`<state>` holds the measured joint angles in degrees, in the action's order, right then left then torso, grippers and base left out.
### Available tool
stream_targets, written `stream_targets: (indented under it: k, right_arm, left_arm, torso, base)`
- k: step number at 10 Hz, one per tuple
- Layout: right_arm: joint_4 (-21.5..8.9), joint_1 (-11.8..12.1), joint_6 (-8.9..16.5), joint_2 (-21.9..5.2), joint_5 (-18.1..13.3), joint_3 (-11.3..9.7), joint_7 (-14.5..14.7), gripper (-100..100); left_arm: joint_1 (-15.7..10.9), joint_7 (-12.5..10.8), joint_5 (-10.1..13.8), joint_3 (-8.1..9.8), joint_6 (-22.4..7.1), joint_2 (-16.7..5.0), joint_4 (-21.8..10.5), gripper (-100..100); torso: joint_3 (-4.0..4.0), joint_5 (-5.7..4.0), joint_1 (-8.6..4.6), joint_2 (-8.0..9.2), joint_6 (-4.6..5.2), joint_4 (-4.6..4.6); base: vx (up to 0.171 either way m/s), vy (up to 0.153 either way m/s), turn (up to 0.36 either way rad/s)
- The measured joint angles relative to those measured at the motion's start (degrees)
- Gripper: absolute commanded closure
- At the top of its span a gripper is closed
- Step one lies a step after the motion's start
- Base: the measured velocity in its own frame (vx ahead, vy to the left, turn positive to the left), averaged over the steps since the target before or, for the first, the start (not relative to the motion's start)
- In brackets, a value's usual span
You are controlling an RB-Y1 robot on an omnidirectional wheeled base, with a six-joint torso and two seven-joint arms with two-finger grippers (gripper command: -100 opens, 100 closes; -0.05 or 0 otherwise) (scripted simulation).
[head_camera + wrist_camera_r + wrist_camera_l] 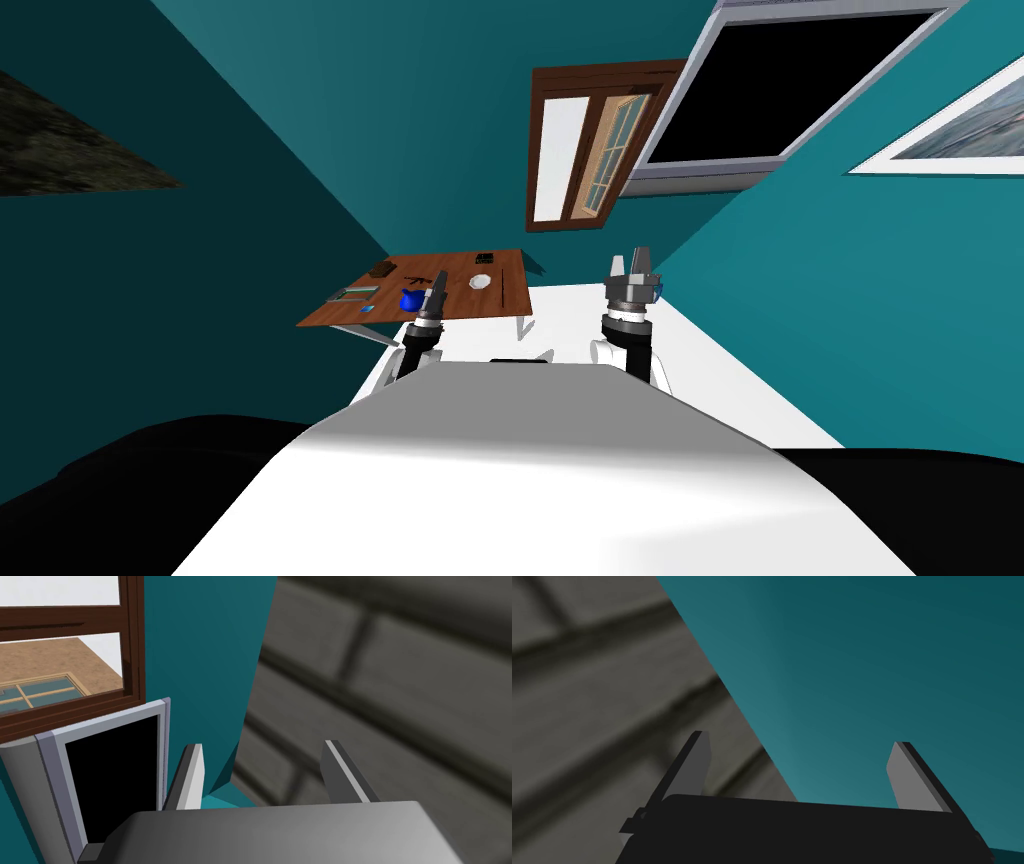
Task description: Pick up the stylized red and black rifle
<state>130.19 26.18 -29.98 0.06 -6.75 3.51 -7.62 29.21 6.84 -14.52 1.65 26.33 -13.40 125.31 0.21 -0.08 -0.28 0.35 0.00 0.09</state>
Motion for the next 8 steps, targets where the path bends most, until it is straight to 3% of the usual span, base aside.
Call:
stream_targets:
  k: [8]
  right_arm:
    - [0.0, 0.0, 0.0, 0.0, 0.0, 0.0, 0.0, 0]
  left_arm:
    - [0.5, 7.2, -13.1, -1.44, 1.7, -5.3, -5.3, -100]
  torso:
    - [-0.08, 0.02, 0.08, -0.13, 0.0, -0.03]
  base:
    - [-0.055, -0.075, -0.06]
